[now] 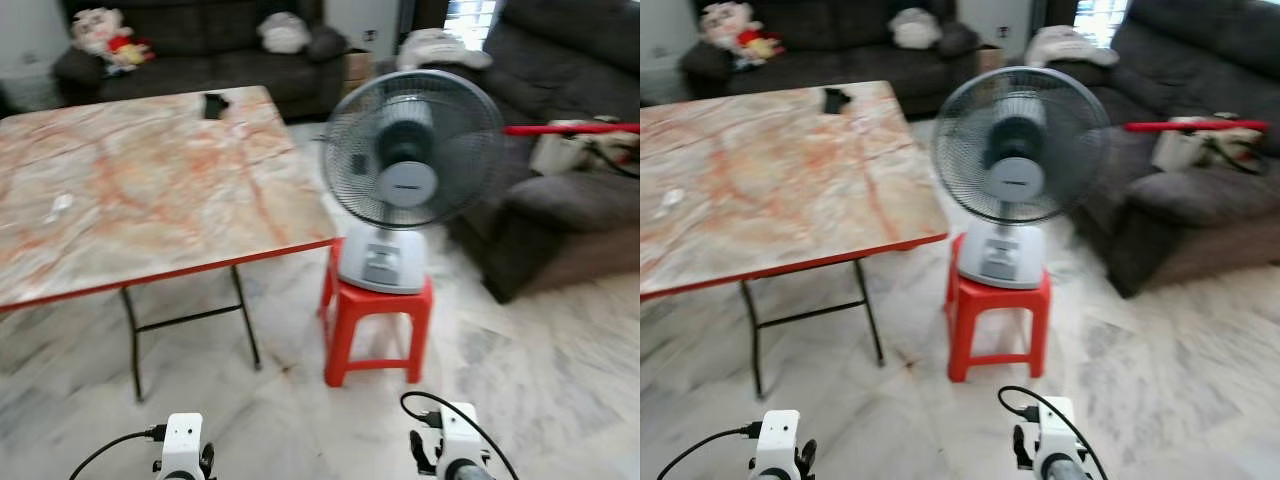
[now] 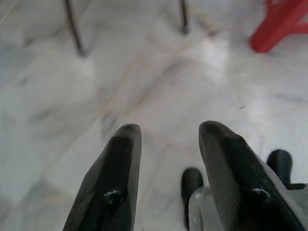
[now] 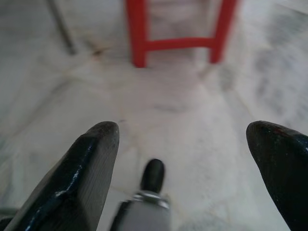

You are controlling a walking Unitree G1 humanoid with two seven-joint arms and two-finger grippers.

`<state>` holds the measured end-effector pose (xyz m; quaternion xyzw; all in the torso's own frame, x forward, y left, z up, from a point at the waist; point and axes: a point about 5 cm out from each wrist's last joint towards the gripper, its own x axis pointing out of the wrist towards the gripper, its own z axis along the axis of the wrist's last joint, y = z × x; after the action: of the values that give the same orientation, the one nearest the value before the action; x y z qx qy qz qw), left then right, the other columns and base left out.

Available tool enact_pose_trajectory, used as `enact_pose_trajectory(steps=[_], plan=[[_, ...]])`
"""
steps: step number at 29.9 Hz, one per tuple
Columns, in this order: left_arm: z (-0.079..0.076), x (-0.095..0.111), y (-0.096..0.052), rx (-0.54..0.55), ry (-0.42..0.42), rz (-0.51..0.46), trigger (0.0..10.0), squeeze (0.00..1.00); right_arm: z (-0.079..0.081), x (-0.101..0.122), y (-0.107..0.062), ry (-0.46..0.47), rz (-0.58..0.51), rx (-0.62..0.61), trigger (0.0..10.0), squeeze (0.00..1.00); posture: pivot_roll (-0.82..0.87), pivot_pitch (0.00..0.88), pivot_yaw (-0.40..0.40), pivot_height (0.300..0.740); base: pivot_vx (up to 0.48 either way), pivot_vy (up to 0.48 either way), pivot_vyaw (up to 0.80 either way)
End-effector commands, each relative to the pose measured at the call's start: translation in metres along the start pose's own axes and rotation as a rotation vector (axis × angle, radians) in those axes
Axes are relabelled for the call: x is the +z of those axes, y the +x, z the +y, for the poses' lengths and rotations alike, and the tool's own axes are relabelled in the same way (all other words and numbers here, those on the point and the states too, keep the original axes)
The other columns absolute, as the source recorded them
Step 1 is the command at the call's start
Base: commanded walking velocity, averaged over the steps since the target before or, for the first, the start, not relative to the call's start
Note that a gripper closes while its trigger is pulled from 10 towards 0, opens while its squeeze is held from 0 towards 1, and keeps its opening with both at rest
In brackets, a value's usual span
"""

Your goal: Picking trash to rubbish bin

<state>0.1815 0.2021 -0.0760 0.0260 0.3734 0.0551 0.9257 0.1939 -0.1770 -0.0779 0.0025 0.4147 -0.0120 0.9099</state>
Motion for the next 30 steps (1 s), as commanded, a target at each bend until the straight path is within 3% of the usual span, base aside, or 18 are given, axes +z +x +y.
enact_pose_trajectory(steps=[1, 7, 20, 23, 27, 29, 30], plan=[[0.002, -0.005, -0.002, 0.003, 0.021, 0.02, 10.0, 0.0, 0.001, 0.003, 0.001, -0.01, -0.006, 0.006, 10.0, 0.0, 0.01, 0.0, 0.015, 0.74, 0.0, 0.0, 0.8], [0.003, -0.009, -0.003, 0.013, 0.016, 0.032, 10.0, 0.0, 0.001, 0.005, 0.001, -0.014, -0.005, 0.007, 10.0, 0.0, 0.01, 0.0, 0.009, 0.74, 0.0, 0.0, 0.8], [-0.005, 0.003, 0.001, 0.026, -0.028, -0.006, 10.0, 0.0, 0.0, 0.019, 0.004, -0.03, -0.036, 0.025, 10.0, 0.0, 0.0, 0.0, -0.022, 0.74, 0.0, 0.0, 0.8], [-0.007, 0.004, 0.001, 0.028, -0.024, -0.02, 10.0, 0.0, 0.0, 0.024, 0.005, -0.015, -0.053, 0.029, 10.0, 0.0, 0.01, 0.0, -0.03, 0.74, 0.0, 0.0, 0.0], [-0.008, 0.019, 0.002, 0.024, 0.053, -0.138, 10.0, 0.0, 0.005, 0.036, 0.007, -0.04, -0.096, 0.057, 10.0, 0.0, 0.02, 0.0, -0.042, 0.74, 0.0, 0.0, 0.0], [-0.005, 0.033, 0.001, 0.035, 0.069, -0.241, 10.0, 0.0, 0.009, 0.046, 0.008, -0.051, -0.138, 0.077, 10.0, 0.0, 0.03, 0.0, -0.047, 0.74, 0.0, 0.0, 0.0], [0.0, 0.05, -0.002, 0.063, 0.108, -0.371, 10.0, 0.0, 0.013, 0.059, 0.009, -0.053, -0.196, 0.098, 10.0, 0.0, 0.04, 0.0, -0.054, 0.74, 0.0, 0.0, 0.0]])
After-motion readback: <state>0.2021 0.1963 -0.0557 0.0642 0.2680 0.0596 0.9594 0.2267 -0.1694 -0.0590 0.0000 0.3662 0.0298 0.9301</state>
